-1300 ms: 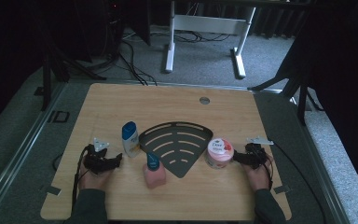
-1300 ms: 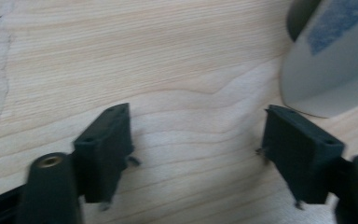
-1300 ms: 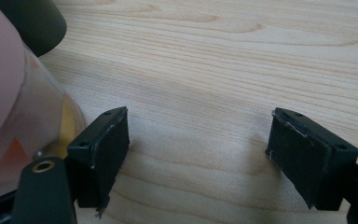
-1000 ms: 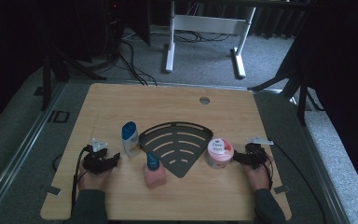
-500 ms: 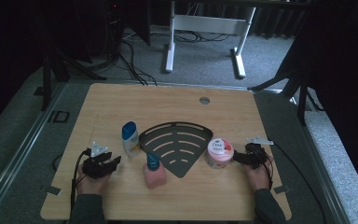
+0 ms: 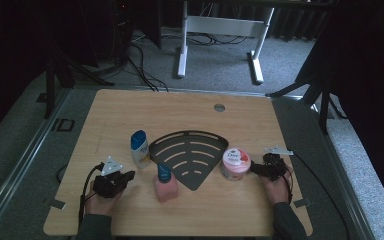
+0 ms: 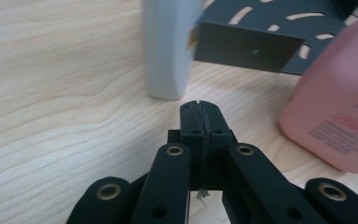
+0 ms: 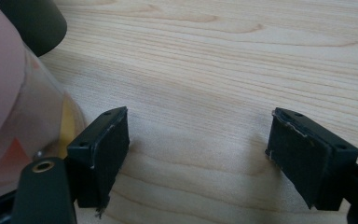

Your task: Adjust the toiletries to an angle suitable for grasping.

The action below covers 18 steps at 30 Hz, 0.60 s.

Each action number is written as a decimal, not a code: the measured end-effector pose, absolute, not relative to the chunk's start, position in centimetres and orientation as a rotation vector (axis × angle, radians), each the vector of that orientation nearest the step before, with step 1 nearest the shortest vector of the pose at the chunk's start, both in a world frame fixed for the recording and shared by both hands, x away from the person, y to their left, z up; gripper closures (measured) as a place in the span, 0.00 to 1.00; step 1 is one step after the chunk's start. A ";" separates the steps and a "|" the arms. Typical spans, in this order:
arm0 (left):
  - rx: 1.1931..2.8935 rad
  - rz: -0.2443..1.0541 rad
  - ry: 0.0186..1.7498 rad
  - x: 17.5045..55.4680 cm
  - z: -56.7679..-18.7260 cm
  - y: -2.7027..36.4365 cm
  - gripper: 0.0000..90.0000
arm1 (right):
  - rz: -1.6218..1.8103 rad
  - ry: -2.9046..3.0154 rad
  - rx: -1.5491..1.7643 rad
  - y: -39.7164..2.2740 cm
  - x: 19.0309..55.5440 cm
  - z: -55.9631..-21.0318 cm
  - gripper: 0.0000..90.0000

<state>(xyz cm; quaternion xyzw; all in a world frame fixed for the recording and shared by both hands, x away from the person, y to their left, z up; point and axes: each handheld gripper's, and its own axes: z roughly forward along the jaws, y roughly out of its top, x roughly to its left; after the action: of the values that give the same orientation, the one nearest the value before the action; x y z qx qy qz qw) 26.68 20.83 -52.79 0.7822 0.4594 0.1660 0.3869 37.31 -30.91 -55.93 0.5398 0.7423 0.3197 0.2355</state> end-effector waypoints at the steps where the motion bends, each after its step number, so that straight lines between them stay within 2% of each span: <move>1: 1.995 0.419 1.143 26.5 -52.5 20.5 1.00 | 0.877 2.036 1.481 -30.9 37.3 -55.9 0.22; 18: 2.011 0.345 0.962 23.8 -50.1 16.9 1.00 | 0.877 2.036 1.480 -30.9 37.3 -55.9 0.22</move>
<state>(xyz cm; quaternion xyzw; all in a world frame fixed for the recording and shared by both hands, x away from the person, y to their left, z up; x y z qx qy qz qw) 23.80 16.92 -50.10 0.8053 0.3854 0.1382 0.4287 37.31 -30.91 -55.93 0.5396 0.7424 0.3197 0.2356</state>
